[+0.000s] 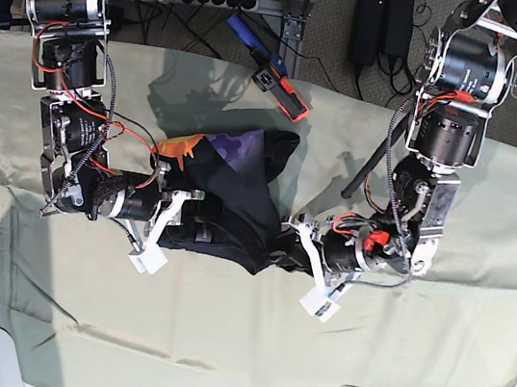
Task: Fold the T-shirt properly
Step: 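Tuck the bundle's edges under with both grippers to square it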
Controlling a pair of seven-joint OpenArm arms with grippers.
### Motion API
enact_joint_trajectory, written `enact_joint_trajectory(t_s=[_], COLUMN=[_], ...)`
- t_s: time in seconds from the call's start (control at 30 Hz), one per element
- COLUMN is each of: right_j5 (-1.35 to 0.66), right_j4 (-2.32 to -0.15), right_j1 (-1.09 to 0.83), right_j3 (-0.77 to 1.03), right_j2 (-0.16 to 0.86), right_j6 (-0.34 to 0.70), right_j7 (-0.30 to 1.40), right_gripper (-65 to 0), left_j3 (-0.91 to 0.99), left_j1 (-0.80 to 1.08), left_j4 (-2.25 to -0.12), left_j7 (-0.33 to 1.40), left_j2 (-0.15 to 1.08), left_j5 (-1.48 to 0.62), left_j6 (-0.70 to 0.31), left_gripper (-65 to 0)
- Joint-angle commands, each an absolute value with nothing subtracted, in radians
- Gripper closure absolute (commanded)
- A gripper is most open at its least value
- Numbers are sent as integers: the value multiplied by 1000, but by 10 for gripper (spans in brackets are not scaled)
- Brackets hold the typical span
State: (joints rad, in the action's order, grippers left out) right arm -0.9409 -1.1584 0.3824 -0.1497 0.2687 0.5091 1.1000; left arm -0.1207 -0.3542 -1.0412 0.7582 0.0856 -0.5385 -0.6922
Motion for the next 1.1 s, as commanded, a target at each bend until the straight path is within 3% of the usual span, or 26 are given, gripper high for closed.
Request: enact_joint_trajectory(t_s=[0.0, 0.27, 0.37, 0.6, 1.07], right_j5=[-920, -920, -925, -951, -952], right_j4=[-1163, -1163, -1164, -1243, -1423], right_j1=[404, 404, 409, 426, 417], right_j3=[-145, -145, -145, -143, -143], right_j2=[276, 276, 277, 277, 283], right_j6=[600, 599, 599, 599, 599], right_j7=[1100, 1099, 1095, 1096, 1171], right_gripper=[0, 0, 0, 0, 0], left_j3=[-101, 33, 18, -89, -105], left_j1=[-385, -334, -274, -68, 75], left_j4=[-1093, -1425, -1510, -1680, -1715], left_j7=[757, 926, 996, 976, 992], left_j2=[86, 87, 86, 83, 83], left_j5=[-584, -764, -875, -878, -873], left_j6=[-698, -698, -698, -698, -698], left_gripper=[-259, -259, -258, -258, -258])
